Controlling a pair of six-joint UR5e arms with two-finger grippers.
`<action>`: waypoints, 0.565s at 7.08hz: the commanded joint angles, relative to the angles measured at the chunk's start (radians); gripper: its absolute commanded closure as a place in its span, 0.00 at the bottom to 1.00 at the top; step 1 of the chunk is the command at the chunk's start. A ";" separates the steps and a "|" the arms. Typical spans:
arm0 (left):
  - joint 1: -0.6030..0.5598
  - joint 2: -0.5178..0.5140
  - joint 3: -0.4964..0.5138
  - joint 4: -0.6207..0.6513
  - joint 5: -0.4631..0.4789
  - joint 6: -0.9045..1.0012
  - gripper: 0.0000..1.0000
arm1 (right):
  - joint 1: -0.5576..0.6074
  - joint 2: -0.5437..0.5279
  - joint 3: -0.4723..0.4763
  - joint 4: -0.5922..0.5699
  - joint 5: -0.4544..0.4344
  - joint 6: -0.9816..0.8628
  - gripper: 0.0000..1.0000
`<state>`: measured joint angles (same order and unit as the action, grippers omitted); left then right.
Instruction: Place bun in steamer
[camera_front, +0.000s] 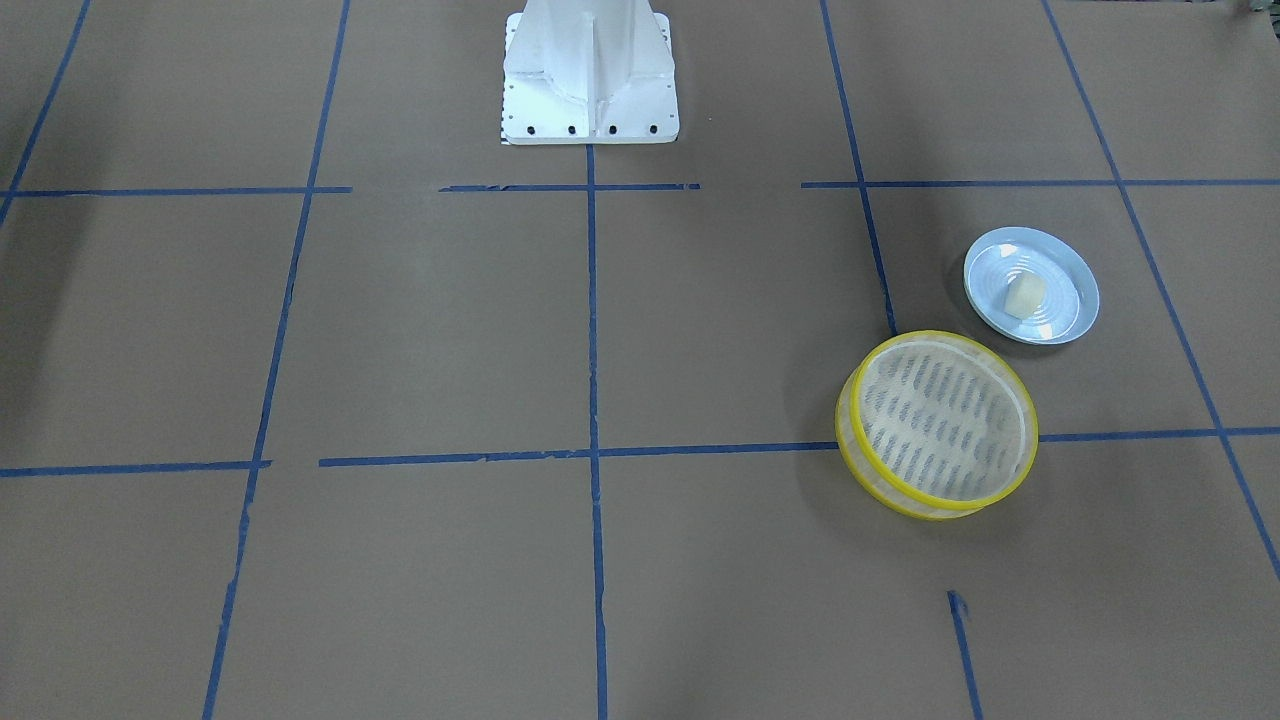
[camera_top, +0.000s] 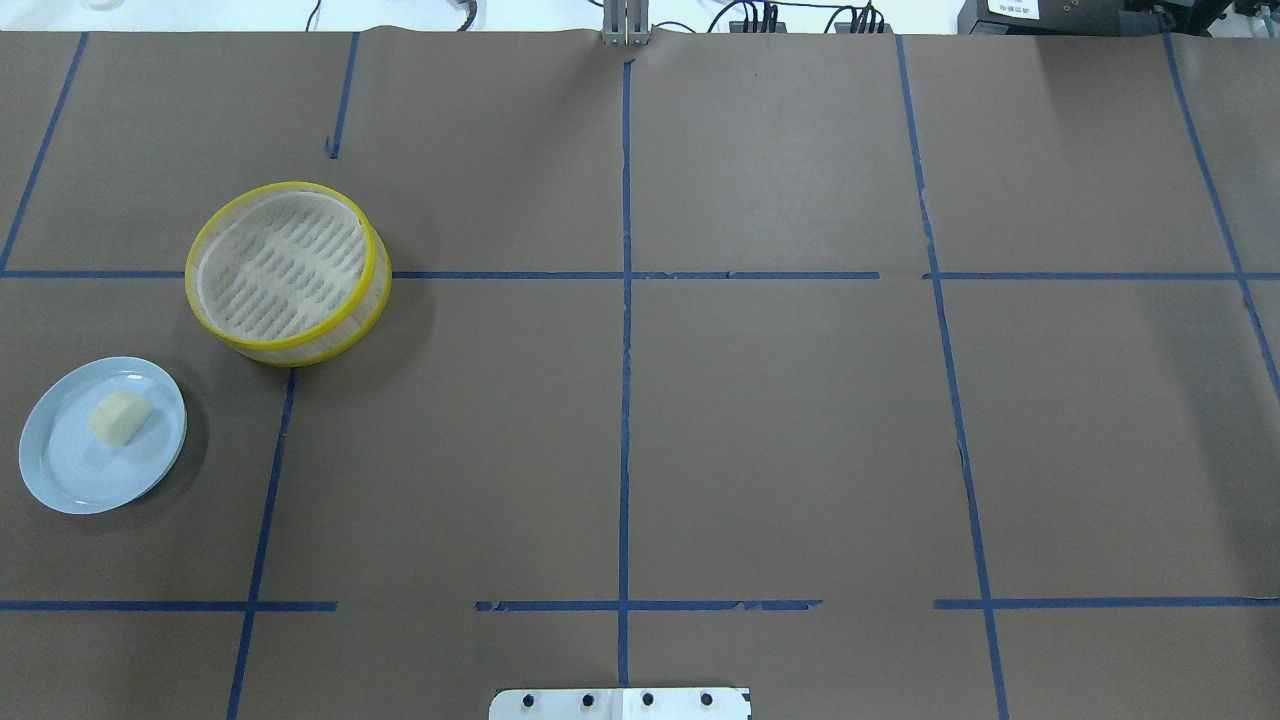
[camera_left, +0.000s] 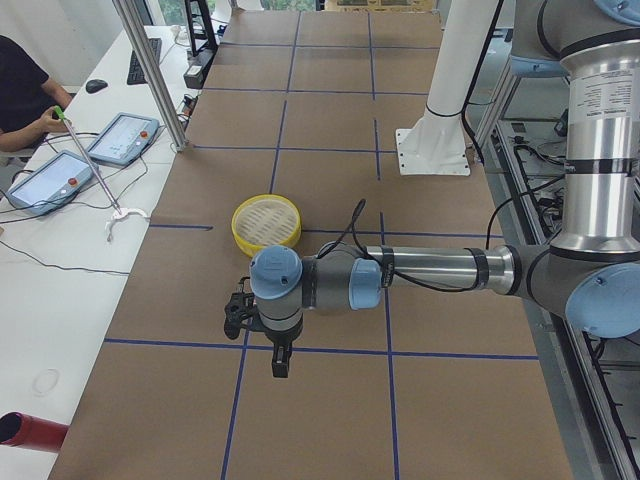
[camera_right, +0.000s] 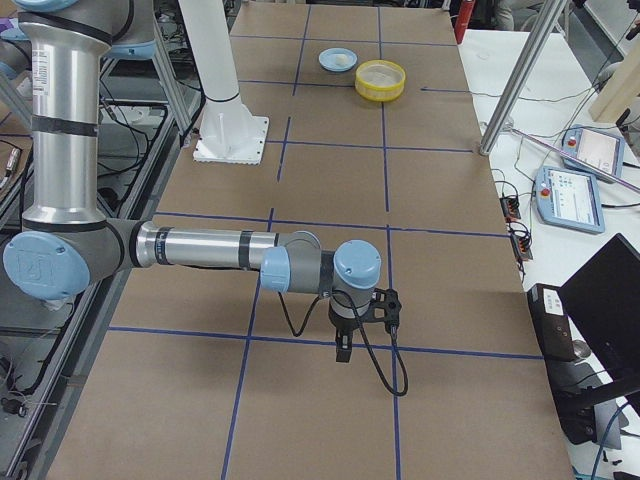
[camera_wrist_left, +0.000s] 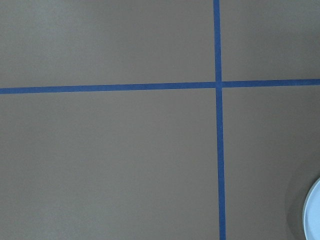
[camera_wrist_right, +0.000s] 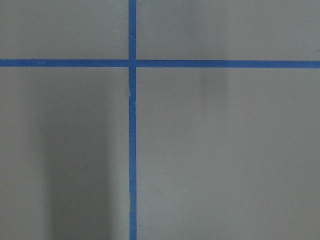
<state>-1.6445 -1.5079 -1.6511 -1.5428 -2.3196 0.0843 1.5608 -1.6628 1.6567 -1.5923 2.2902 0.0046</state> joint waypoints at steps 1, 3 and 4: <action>0.000 -0.001 -0.006 -0.006 0.002 0.000 0.00 | -0.001 0.000 0.000 0.000 0.000 0.000 0.00; 0.029 -0.023 -0.027 -0.006 0.003 -0.011 0.00 | -0.001 0.000 0.000 0.000 0.000 0.000 0.00; 0.038 -0.038 -0.051 -0.019 0.014 -0.008 0.00 | -0.001 0.000 0.000 0.000 0.000 0.000 0.00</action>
<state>-1.6177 -1.5298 -1.6776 -1.5518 -2.3140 0.0772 1.5601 -1.6628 1.6567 -1.5923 2.2902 0.0046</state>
